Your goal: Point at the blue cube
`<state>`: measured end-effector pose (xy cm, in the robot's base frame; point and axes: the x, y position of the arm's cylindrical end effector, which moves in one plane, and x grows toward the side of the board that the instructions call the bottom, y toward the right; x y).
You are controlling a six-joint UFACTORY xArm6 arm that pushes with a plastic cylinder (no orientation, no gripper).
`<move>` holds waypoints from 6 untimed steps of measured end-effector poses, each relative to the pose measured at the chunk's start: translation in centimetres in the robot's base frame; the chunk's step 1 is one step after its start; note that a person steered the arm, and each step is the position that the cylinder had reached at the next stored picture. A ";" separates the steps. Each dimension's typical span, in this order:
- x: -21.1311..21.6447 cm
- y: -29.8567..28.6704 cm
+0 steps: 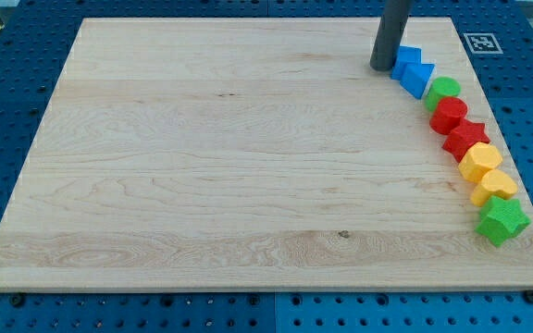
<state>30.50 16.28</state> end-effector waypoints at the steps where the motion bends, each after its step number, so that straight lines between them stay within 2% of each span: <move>1: 0.0 0.0; 2: -1.2 0.0; 3: -5.9 -0.1; 4: -6.7 5.2; 5: -3.3 10.9; 6: 1.8 13.0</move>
